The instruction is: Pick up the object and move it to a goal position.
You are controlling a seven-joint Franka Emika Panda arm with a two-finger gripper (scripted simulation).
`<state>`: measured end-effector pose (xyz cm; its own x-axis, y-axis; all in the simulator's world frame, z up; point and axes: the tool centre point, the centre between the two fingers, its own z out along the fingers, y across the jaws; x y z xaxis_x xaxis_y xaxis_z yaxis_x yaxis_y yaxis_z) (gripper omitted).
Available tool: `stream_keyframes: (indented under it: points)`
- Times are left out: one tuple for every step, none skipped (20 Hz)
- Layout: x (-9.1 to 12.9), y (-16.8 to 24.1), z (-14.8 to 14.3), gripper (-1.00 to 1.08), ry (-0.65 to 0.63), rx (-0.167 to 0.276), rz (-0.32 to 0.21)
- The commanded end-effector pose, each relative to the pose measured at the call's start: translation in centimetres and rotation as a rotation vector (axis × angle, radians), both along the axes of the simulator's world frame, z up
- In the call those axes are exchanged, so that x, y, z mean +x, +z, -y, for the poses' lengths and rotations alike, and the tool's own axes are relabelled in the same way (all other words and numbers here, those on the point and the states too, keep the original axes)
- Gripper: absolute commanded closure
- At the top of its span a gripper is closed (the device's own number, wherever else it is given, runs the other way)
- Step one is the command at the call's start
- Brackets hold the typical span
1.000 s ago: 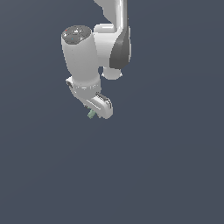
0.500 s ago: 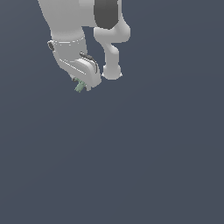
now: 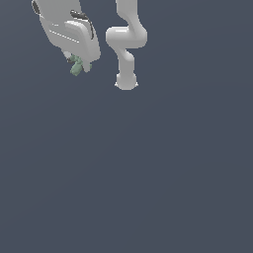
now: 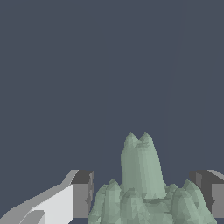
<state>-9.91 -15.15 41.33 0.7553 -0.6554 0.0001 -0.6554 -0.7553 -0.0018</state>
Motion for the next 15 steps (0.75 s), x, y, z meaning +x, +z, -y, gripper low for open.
stream_keyframes:
  points:
    - [-0.7, 1.5, 0.5, 1.08, 0.001, 0.0, -0.001]
    - [-0.9, 2.0, 0.7, 1.08, 0.001, 0.0, -0.001]
    - [-1.1, 2.4, 0.8, 1.08, 0.001, -0.001, -0.001]
    - [-1.2, 2.8, 1.0, 1.08, 0.001, -0.001, -0.001]
    - [-1.4, 3.1, 1.1, 1.08, 0.001, -0.001, -0.001]
    - [-1.5, 3.3, 1.2, 1.08, 0.001, -0.001, -0.001]
    - [-1.6, 3.5, 1.3, 1.08, 0.002, -0.001, -0.001]
    - [-1.6, 3.7, 1.3, 1.08, 0.002, -0.001, -0.001]
    - [-1.6, 3.8, 1.4, 1.08, 0.002, -0.001, -0.001]
    - [-1.6, 3.8, 1.4, 1.08, 0.002, -0.001, -0.001]
    - [-1.6, 3.8, 1.4, 1.08, 0.002, -0.001, -0.001]
    - [-1.5, 3.8, 1.4, 1.08, 0.002, -0.001, -0.001]
    - [-1.5, 3.7, 1.3, 1.08, 0.002, -0.001, -0.001]
    - [-1.4, 3.6, 1.3, 1.08, 0.002, -0.001, -0.001]
    - [-1.4, 3.6, 1.3, 1.08, 0.002, -0.001, -0.001]
